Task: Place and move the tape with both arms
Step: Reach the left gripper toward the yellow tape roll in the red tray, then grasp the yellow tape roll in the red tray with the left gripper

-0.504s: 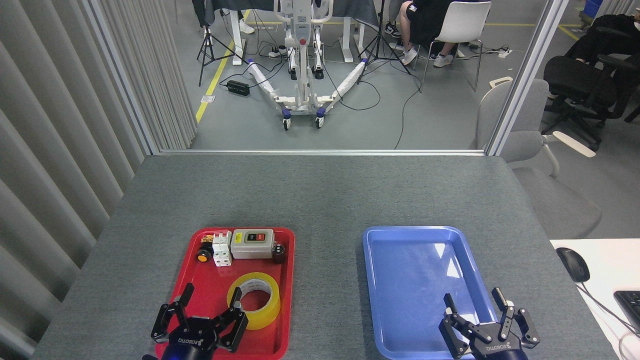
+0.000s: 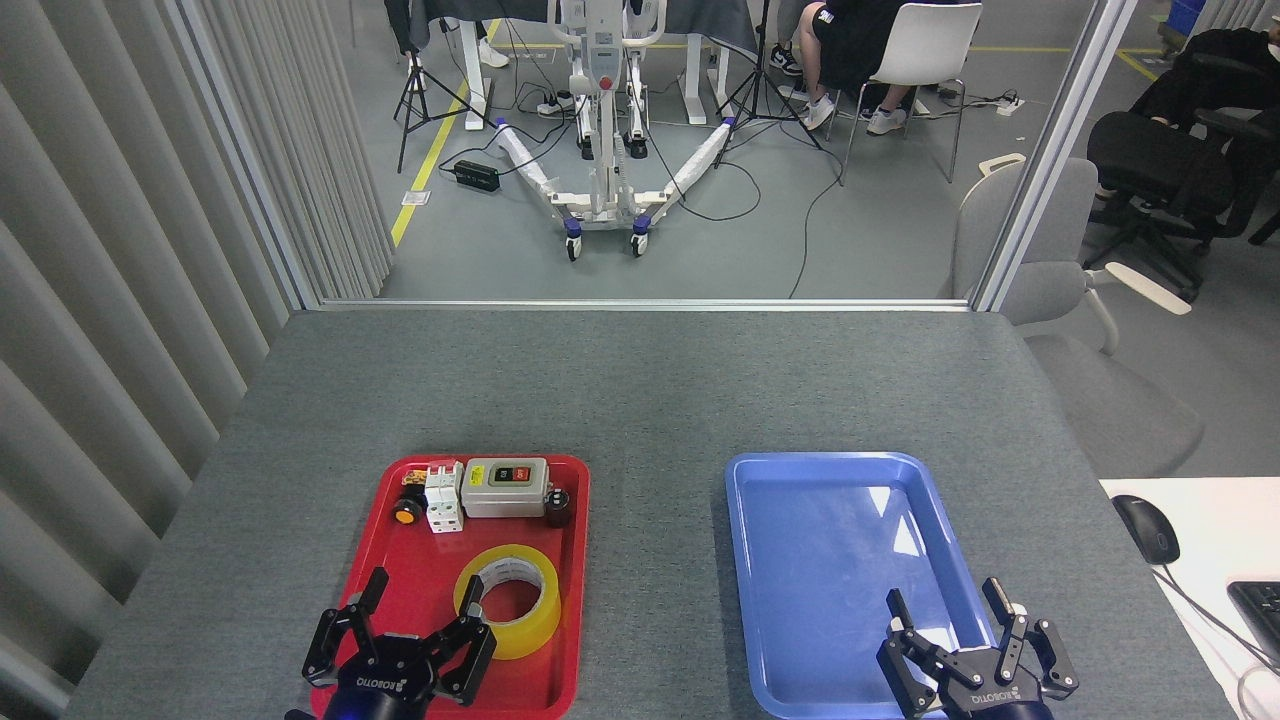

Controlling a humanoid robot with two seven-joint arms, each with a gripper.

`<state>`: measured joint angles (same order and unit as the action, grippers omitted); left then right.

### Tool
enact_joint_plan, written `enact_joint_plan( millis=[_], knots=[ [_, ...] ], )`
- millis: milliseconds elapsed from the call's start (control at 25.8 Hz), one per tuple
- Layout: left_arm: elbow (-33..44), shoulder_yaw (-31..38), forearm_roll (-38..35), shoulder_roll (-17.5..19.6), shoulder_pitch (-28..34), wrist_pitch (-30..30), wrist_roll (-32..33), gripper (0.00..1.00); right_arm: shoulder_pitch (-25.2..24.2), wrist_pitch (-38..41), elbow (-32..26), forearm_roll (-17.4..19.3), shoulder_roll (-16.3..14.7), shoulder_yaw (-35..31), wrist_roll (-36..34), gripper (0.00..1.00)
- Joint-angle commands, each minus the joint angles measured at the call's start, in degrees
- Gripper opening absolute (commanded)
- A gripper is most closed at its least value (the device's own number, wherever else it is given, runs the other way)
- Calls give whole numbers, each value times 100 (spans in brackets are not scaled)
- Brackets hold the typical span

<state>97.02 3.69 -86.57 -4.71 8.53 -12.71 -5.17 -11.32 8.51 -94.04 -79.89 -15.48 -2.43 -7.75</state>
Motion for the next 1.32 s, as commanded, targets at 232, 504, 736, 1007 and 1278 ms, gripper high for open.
enact_joint_plan(
  millis=[232, 504, 736, 1007, 1278],
  knots=[
    [-78, 0, 17, -48, -35, 49, -81, 100, -2, 1, 0, 0, 1, 6, 19, 99],
    [-1027, 0, 17, -189, -606, 67, -397, 100, -2, 1, 0, 0, 1, 6, 19, 99],
    [-1520, -114, -9, -224, -1160, 278, -415, 100, -2, 1, 0, 0, 1, 6, 19, 99],
    [-2161, -158, -62, -171, -1749, 612, -415, 100, 16, 1, 0, 0, 1, 41, 28, 99],
    [-2460, -158, -80, 22, -1969, 849, -415, 100, 16, -8, 0, -9, 1, 155, 28, 99]
  ],
)
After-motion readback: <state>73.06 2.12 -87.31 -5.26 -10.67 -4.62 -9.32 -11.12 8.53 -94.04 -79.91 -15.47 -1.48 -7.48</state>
